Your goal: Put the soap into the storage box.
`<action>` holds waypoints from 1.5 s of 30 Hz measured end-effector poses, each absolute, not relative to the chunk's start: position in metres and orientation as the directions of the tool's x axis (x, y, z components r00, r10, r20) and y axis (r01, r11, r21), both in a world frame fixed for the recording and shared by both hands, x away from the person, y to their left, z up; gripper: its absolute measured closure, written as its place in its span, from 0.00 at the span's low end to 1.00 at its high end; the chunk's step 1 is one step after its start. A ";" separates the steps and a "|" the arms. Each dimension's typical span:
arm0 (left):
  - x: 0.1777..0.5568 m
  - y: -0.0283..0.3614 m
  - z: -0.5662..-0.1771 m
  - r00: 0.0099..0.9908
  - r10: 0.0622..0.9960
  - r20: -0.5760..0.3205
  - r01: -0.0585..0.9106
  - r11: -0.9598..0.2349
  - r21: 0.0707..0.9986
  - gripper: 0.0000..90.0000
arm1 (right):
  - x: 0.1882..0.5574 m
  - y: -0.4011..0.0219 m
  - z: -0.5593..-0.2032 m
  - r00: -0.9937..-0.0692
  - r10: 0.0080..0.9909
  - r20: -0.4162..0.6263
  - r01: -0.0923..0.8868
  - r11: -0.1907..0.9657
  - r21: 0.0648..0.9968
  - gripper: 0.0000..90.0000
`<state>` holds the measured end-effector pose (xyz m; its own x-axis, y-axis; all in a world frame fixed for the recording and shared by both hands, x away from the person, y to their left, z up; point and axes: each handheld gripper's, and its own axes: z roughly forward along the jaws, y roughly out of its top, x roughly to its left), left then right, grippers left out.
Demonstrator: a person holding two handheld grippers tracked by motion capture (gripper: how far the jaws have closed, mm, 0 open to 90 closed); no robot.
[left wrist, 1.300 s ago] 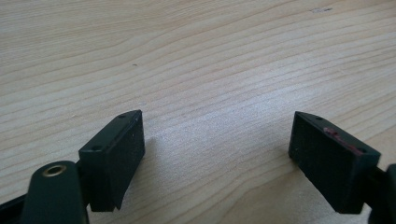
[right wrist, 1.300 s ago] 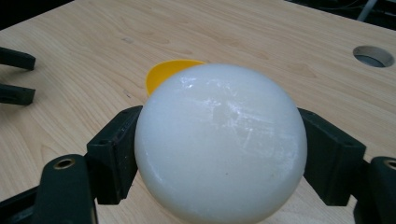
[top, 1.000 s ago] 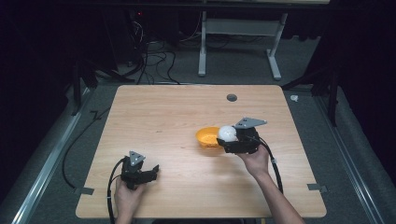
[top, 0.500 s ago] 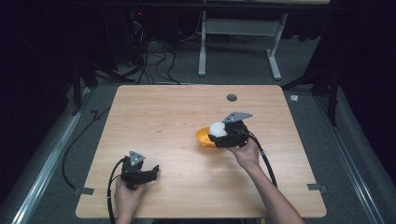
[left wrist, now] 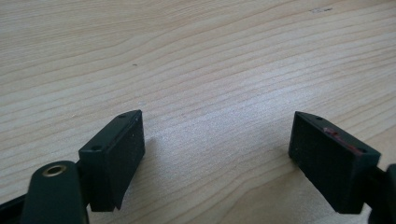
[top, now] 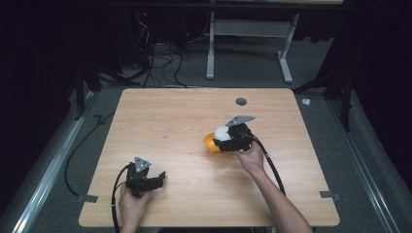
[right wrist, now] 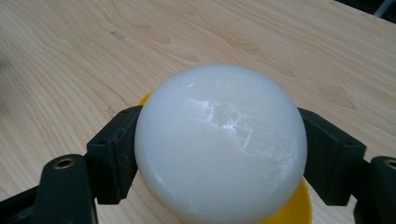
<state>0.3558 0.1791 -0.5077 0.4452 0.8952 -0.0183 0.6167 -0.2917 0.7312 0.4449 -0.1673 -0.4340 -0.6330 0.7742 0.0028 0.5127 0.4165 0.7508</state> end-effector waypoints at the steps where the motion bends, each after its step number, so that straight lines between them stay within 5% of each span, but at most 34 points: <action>1: 0.356 0.179 -0.508 0.445 0.895 -0.018 0.617 -0.292 0.731 0.21 | 0.446 -0.167 -0.435 -0.630 0.776 0.005 0.519 0.417 0.747 0.26; 45: 0.356 0.179 -0.508 0.446 0.895 -0.018 0.617 -0.292 0.731 0.21 | 0.456 -0.159 -0.458 -0.605 0.796 0.008 0.570 0.426 0.702 0.26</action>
<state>0.3558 0.1792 -0.5077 0.4456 0.8950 -0.0183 0.6166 -0.2920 0.7311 0.4555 -0.1594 -0.4585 -0.6047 0.7964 0.0083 0.5704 0.4257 0.7025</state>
